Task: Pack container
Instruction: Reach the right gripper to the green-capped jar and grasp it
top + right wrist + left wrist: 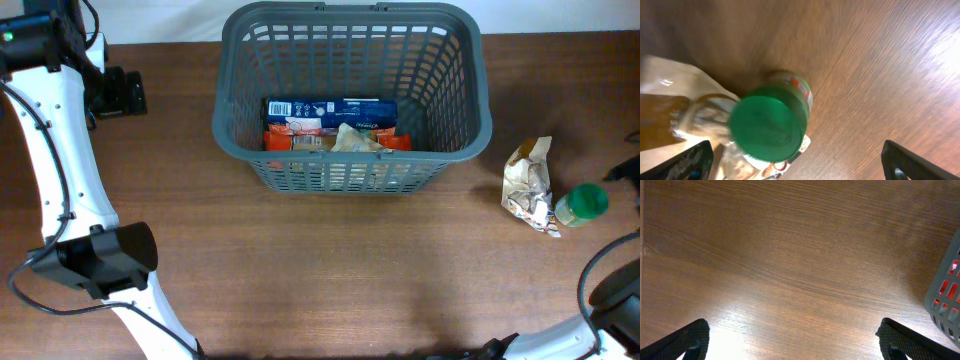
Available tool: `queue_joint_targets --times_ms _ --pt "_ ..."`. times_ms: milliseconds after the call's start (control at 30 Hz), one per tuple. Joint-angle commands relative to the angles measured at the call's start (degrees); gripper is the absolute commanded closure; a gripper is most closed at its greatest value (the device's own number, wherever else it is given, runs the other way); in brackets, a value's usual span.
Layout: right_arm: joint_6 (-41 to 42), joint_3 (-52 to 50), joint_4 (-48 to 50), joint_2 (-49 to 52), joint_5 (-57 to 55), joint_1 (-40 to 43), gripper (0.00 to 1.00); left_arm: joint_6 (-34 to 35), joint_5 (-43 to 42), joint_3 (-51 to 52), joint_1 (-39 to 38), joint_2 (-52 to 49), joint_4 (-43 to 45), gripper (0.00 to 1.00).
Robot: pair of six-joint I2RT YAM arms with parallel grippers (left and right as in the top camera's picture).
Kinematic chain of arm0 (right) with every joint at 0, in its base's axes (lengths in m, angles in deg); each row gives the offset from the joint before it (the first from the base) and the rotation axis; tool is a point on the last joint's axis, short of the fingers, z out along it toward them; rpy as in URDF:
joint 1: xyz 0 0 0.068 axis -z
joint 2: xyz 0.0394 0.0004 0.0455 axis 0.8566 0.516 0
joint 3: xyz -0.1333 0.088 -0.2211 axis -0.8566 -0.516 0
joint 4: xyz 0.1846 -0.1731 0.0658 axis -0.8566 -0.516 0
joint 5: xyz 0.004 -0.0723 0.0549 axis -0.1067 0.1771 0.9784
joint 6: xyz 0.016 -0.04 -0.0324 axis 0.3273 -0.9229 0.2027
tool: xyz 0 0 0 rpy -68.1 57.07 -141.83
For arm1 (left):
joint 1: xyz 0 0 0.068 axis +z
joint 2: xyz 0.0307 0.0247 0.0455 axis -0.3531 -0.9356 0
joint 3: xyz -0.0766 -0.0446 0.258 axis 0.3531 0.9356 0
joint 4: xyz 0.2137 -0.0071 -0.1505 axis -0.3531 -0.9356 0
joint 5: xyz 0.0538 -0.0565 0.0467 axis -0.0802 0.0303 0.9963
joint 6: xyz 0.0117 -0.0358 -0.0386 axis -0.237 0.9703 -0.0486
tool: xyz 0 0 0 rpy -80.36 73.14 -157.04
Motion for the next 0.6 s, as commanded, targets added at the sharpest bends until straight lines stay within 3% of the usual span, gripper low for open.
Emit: queue_joint_targets --times_ms 0,567 --pt "0.7 -4.9 3.7 0.1 -1.1 -1.7 0.00 0.8 -0.5 0.4 0.2 0.1 0.0 0.01" --pt "1.6 -8.6 9.3 0.1 -2.9 -6.4 0.05 0.8 -0.5 0.4 0.2 0.1 0.0 0.01"
